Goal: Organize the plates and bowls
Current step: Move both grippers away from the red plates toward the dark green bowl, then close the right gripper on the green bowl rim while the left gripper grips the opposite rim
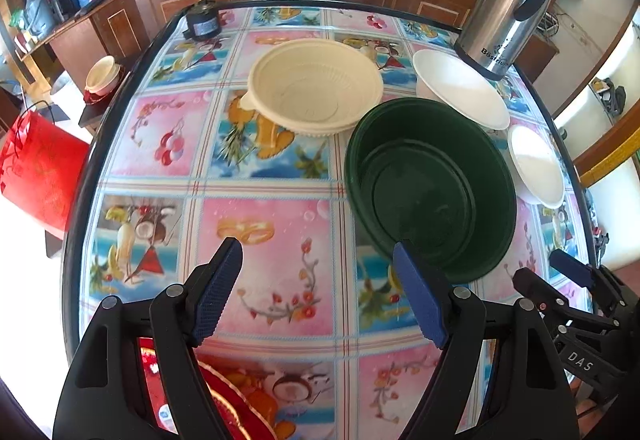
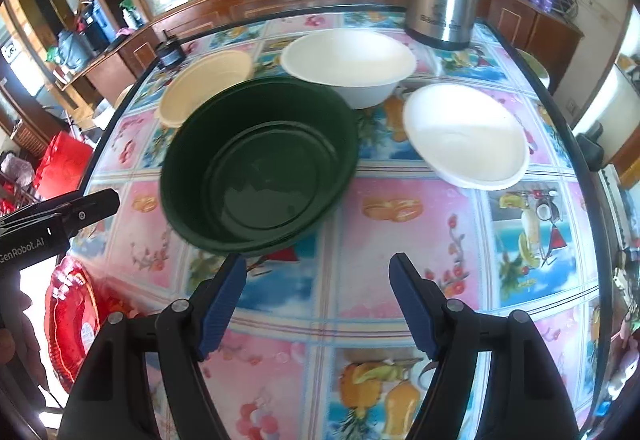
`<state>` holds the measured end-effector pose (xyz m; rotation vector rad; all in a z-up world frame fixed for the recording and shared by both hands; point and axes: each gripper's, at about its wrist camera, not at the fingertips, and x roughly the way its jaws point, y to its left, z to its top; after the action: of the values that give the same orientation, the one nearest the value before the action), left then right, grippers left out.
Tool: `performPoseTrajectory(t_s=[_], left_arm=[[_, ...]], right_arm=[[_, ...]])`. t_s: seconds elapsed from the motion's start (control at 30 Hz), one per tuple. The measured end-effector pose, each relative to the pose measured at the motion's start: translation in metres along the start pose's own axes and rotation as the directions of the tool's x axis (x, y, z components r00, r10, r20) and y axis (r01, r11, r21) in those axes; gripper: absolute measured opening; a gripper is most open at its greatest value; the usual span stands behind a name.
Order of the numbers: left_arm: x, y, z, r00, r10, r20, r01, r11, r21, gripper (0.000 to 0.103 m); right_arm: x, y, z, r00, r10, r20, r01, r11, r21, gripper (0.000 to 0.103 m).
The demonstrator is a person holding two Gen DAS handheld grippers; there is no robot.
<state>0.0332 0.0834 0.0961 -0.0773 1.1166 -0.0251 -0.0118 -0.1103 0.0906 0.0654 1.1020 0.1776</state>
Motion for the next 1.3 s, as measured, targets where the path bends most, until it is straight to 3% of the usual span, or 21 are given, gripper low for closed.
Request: performPoseTrajectory(t_s=[0.43, 1.3], left_arm=[[0.036, -0.017, 0.021, 0.999, 0.031, -0.020, -0.030, 0.999, 0.011, 0.079], [0.086, -0.024, 0.039, 0.996, 0.038, -0.077, -0.038, 0.999, 0.005, 0.079]], right_arm=[[0.006, -0.022, 0.024, 1.000, 0.003, 0.027, -0.005, 0.998, 0.057, 0.075], [0.053, -0.024, 0.054, 0.999, 0.043, -0.027, -0.040, 0.994, 0.102, 0.076]])
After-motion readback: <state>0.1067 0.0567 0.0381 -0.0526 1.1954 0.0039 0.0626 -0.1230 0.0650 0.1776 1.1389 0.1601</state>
